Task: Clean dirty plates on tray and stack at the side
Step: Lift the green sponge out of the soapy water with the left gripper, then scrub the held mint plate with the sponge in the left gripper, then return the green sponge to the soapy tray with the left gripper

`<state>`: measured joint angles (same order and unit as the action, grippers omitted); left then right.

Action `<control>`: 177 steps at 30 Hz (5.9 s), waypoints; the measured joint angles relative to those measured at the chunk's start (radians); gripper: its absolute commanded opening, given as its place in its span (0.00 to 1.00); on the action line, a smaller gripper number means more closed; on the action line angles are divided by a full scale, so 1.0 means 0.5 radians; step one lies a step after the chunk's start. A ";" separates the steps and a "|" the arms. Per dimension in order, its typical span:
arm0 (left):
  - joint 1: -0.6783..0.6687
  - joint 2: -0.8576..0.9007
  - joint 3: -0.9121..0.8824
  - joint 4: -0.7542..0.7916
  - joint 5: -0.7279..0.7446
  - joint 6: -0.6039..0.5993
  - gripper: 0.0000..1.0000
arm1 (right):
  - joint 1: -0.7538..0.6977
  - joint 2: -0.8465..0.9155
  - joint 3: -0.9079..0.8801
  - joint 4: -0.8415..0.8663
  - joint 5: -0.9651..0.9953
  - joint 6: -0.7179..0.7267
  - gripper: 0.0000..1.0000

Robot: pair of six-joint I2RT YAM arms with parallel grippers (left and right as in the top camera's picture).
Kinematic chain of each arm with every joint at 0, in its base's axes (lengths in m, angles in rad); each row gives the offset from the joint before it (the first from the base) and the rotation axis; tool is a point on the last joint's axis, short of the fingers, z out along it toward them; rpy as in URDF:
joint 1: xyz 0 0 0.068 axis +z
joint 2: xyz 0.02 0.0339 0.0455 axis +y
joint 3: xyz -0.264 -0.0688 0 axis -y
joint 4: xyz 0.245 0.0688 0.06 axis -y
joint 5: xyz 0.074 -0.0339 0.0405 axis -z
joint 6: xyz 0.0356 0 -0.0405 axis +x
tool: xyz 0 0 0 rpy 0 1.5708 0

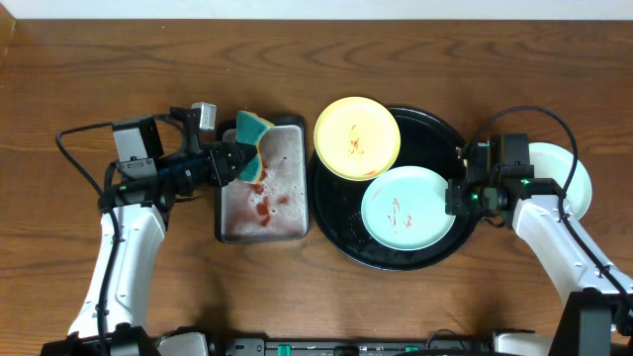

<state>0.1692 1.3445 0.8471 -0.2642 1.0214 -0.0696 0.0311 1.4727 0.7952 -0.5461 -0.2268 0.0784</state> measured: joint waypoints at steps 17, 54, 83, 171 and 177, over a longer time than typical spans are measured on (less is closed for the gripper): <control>0.000 0.000 0.000 0.047 0.010 0.000 0.07 | 0.000 0.000 0.000 0.001 0.001 0.000 0.01; -1.285 0.000 0.000 0.053 -1.385 -0.201 0.07 | 0.000 -0.014 -0.355 0.227 -0.040 0.042 0.01; -2.044 1.004 0.059 0.814 -1.489 -0.887 0.07 | -0.001 -0.030 -0.392 0.295 -0.085 0.089 0.01; -1.920 0.425 0.119 0.181 -1.860 -0.762 0.07 | 0.000 -0.027 -0.404 0.311 -0.158 0.095 0.03; -1.582 0.198 0.117 -0.272 -2.082 -0.752 0.07 | 0.000 -0.024 -0.407 0.341 -0.147 0.095 0.02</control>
<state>-0.6216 1.4437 0.9054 -0.4000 -0.0196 -0.4458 0.0311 1.4605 0.5915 -0.3756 -0.3004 0.1257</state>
